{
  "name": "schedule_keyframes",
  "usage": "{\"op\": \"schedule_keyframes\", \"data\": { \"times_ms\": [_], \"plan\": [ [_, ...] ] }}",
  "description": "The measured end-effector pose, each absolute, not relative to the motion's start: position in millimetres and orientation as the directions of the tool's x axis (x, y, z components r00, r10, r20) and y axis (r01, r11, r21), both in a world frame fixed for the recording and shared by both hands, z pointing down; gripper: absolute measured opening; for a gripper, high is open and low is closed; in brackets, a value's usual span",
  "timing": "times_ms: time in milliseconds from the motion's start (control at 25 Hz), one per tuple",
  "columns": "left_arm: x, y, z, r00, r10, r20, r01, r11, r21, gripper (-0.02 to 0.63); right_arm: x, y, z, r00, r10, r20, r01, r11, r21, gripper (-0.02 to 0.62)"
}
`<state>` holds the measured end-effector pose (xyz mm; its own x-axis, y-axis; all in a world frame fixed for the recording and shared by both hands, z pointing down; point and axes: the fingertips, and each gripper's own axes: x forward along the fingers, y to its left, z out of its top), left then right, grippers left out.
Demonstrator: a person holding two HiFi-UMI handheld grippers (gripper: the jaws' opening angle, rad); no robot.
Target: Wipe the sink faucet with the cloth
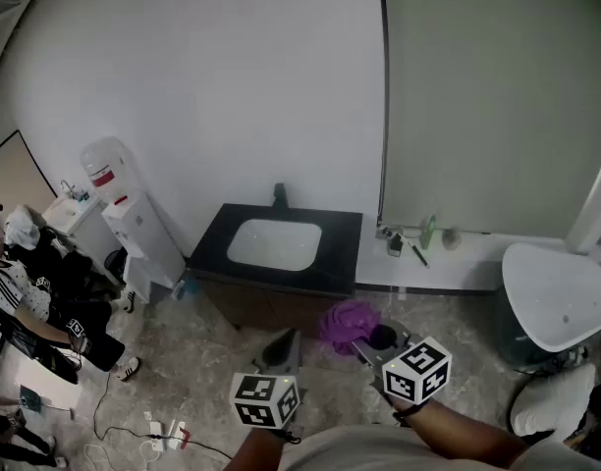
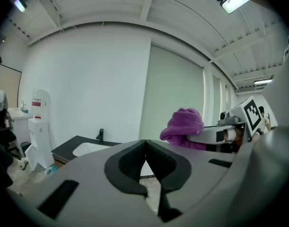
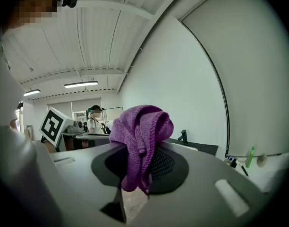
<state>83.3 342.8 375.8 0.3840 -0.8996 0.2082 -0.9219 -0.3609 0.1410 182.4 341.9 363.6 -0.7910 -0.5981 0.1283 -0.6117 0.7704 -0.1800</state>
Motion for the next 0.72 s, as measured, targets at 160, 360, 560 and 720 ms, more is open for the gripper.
{"op": "schedule_keyframes", "data": {
  "times_ms": [160, 360, 560, 720],
  "plan": [
    [84, 342, 376, 0.389, -0.899, 0.202, -0.920, -0.367, 0.140, 0.006, 182, 342, 366, -0.788, -0.602, 0.127, -0.615, 0.770, -0.169, 0.078],
    [80, 336, 379, 0.387, -0.900, 0.202, -0.920, -0.361, 0.154, 0.006, 182, 334, 367, -0.787, -0.604, 0.130, -0.618, 0.768, -0.169, 0.078],
    [76, 327, 378, 0.382, -0.902, 0.199, -0.921, -0.354, 0.162, 0.007, 180, 325, 366, -0.785, -0.606, 0.132, -0.620, 0.767, -0.167, 0.078],
    [75, 321, 382, 0.383, -0.902, 0.199, -0.919, -0.351, 0.178, 0.006, 179, 320, 370, -0.786, -0.603, 0.136, -0.618, 0.768, -0.168, 0.078]
  ]
}}
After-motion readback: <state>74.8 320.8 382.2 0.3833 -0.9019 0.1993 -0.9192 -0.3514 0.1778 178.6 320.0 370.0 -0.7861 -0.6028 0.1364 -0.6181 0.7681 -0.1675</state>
